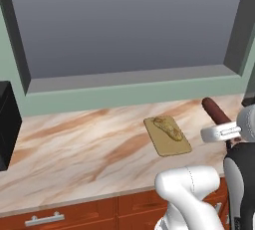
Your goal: Retrieve the sausage and cheese from the fridge and place them on the cutting board on the counter.
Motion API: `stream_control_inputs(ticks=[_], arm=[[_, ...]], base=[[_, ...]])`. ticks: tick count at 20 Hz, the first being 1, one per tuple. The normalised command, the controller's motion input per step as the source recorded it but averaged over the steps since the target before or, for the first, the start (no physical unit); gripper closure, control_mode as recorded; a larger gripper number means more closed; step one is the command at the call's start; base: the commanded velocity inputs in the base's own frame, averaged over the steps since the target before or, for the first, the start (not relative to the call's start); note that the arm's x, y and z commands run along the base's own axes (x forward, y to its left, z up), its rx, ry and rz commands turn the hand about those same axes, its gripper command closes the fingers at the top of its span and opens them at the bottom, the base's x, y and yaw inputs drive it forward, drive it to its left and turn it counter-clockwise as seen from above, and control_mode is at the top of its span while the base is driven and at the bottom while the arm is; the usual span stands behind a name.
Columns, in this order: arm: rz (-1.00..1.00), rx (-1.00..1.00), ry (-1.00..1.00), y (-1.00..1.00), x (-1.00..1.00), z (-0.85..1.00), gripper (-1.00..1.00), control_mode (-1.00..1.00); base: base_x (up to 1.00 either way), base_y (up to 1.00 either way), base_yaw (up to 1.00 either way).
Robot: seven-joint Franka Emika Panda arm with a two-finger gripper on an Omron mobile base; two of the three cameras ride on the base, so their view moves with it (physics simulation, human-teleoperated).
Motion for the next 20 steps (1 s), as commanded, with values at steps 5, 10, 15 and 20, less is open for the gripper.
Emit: stream_control_inputs(ticks=[5, 10, 15, 20], arm=[[0.0, 0.02, 0.36, -0.56, 0.93, -0.11, 1.0, -1.0], [0.06, -0.01, 0.11, -0.12, 1.0, -0.76, 1.0, -1.0], [0.3, -0.02, 0.0, 0.0, 0.76, -0.85, 1.0, -1.0], [0.22, -0.1, 0.0, 0.18, 0.59, -0.6, 1.0, -1.0]], base=[[0.0, 0.0, 0.0], [0.0, 0.0, 0.0], [0.0, 0.0, 0.0], [0.0, 0.0, 0.0]])
